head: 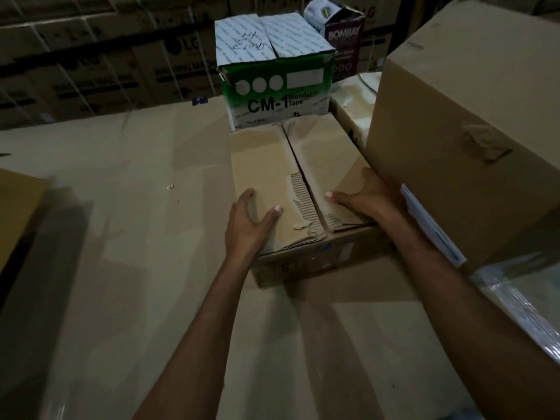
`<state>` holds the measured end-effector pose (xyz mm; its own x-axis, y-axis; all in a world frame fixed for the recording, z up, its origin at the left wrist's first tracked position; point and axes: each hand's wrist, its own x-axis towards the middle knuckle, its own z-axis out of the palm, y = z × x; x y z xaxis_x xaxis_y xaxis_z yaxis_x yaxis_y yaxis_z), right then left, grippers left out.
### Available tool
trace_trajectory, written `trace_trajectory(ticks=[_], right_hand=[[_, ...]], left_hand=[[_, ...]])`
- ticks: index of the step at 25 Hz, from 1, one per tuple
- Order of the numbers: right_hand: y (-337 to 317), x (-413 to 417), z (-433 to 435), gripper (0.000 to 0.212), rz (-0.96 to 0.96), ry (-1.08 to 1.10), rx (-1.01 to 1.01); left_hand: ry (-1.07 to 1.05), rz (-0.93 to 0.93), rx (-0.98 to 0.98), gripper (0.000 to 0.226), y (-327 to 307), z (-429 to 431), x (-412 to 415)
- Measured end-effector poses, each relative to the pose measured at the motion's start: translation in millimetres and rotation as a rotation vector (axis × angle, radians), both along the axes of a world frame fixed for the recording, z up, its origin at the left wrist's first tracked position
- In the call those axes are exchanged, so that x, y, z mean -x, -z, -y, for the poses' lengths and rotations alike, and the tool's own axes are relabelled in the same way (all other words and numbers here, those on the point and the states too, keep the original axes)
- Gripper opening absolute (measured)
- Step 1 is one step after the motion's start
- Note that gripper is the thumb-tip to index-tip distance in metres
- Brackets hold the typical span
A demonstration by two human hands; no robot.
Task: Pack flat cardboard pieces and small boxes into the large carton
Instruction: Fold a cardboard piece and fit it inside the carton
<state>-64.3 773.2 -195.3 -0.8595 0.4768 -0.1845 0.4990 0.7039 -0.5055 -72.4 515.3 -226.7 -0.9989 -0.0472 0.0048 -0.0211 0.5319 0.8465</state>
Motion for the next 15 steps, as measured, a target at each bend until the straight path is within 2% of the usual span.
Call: trace_trajectory(ticks=[4, 6, 8, 11, 15], right_hand=[[-15, -30, 21, 0.116, -0.136, -0.037, 0.078], [-30, -49, 43, 0.089, -0.204, -0.07, 0.041], [-44, -64, 75, 0.074, -0.266, -0.079, 0.032], [-55, -84, 129, 0.073, -0.371, -0.097, 0.12], [-57, -124, 197, 0.073, -0.511, -0.123, 0.028]], left_hand=[[-0.02, 0.043, -0.13, 0.061, -22, 34, -18], [-0.048, 0.05, -0.129, 0.052, -40, 67, -29], [-0.081, 0.061, -0.141, 0.048, -57, 104, -40], [-0.104, -0.007, -0.159, 0.046, -73, 153, -70], [-0.166, -0.23, -0.16, 0.047, -72, 214, -126]])
